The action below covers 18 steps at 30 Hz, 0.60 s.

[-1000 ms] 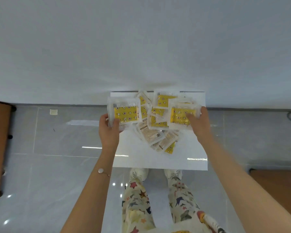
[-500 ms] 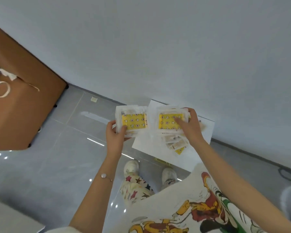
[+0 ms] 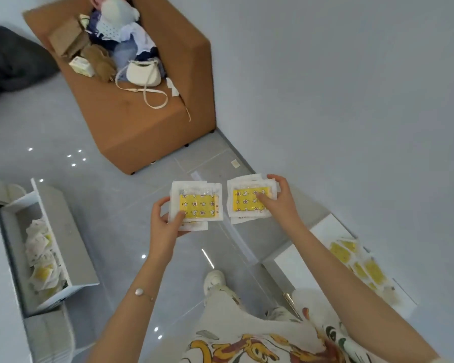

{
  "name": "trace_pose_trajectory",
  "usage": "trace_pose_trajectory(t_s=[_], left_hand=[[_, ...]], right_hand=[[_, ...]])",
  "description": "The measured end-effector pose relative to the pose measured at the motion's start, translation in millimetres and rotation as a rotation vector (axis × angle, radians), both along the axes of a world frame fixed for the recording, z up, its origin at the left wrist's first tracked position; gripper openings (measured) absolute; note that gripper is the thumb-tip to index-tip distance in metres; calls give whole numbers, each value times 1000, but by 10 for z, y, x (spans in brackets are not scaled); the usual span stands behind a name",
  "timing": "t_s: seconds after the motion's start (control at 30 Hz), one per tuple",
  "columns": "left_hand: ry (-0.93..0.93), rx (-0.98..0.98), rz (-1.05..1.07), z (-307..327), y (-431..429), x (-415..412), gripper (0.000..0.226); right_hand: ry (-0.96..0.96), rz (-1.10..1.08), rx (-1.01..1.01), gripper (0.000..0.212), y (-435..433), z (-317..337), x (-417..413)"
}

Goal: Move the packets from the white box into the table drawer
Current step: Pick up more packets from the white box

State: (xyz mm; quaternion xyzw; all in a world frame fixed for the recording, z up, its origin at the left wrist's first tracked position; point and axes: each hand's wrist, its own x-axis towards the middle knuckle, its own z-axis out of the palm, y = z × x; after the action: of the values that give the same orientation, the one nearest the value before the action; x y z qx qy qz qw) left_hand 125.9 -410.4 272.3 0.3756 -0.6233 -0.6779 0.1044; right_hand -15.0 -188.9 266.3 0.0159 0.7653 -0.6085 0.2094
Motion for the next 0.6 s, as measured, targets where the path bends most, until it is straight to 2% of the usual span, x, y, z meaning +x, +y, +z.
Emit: trace_pose_trajectory(t_s=[0.4,0.6], left_hand=[[28,-43,475,116,-1570,534,44],[39,66,755,-87,-1917,489,49]], right_hand=[[-16,408,-11,54,-2222,47,-267],[-64,571,-33,52,-2951,-130,-656]])
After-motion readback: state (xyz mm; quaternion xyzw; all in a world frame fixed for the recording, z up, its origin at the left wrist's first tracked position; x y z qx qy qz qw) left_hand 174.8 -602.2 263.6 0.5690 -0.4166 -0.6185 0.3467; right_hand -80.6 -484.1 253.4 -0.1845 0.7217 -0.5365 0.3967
